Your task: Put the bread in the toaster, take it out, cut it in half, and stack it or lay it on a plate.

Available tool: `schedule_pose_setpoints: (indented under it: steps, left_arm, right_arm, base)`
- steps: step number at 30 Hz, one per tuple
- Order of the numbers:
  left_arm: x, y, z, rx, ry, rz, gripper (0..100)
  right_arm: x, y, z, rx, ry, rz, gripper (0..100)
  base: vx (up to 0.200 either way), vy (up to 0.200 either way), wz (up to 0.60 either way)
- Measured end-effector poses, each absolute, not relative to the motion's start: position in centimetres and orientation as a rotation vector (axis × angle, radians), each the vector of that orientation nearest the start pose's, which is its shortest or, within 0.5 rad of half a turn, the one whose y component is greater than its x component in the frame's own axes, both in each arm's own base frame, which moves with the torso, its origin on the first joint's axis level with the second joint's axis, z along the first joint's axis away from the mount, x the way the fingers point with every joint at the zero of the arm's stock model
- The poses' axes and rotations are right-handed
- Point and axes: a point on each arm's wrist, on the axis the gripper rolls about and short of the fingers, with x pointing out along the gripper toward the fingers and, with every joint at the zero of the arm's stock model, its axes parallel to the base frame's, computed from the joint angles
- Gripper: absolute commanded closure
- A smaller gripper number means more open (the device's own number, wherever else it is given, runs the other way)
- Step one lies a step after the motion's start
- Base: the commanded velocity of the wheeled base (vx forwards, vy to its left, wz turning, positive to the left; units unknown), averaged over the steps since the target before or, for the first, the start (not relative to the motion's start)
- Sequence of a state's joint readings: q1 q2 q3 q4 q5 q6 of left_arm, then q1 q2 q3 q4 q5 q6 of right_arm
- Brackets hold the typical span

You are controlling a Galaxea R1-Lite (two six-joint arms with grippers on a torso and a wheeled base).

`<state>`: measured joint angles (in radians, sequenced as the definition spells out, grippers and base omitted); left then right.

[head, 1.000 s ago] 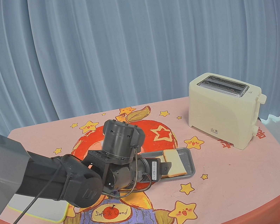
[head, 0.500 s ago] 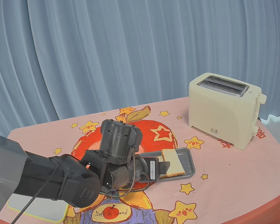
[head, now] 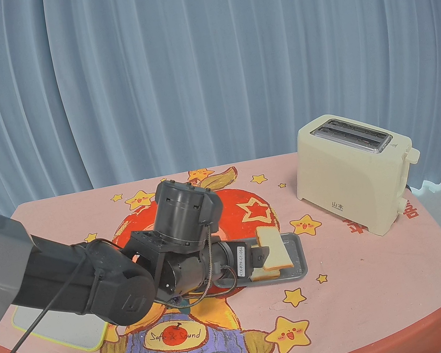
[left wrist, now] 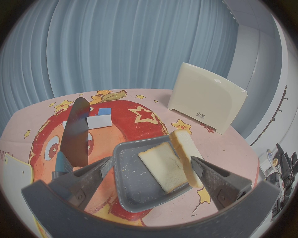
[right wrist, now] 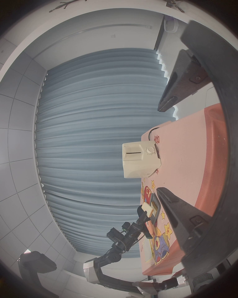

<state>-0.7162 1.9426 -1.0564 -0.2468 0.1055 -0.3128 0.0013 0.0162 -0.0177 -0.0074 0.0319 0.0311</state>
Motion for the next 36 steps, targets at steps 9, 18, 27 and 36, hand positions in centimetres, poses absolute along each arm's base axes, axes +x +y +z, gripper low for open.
schedule_pose_setpoints:
  steps: [9,18,27,36]
  left_arm:
    - [26.9,-23.1,14.4,-0.043,0.645,-0.490,0]
    - [26.5,-22.6,15.1,-0.034,0.613,-0.441,0]
    - [26.3,-22.9,15.2,-0.028,0.603,-0.437,0]
    - [26.2,-23.0,15.1,-0.029,0.607,-0.437,0]
  right_arm:
    - [-2.3,0.1,8.1,0.031,-0.008,0.033,0]
    - [-2.3,0.1,8.1,0.031,-0.008,0.034,0]
    - [-2.3,0.1,8.1,0.031,-0.008,0.034,0]
    - [-2.3,0.1,8.2,0.031,-0.008,0.034,0]
  base:
    - [0.000,0.000,0.00]
    - [0.000,0.000,0.00]
    - [0.000,0.000,0.00]
    - [0.000,0.000,0.00]
